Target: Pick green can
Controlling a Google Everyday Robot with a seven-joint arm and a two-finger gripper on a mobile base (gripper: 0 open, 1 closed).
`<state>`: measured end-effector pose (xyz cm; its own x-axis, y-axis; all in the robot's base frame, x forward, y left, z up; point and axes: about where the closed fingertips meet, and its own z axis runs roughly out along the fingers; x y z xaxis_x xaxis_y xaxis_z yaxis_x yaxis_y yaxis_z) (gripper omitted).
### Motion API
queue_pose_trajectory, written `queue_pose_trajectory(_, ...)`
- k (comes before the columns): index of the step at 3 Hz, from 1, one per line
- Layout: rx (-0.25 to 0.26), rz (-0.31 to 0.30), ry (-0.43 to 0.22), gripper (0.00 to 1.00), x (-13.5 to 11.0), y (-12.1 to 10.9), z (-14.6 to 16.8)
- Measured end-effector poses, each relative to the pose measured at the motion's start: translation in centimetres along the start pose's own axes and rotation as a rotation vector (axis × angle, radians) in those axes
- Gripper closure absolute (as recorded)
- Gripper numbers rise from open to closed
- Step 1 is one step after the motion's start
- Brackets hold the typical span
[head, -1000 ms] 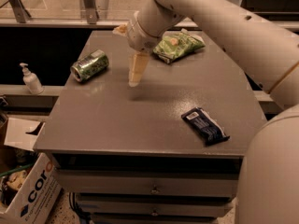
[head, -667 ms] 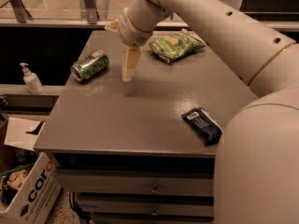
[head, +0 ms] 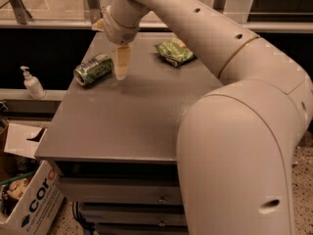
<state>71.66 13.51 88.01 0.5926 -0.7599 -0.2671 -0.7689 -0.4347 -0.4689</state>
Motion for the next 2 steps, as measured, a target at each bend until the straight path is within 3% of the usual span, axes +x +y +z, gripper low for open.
queue_pose_trajectory(2, -0.049, -0.109, 0.13, 0.0, -1.4, -0.6, 3.2)
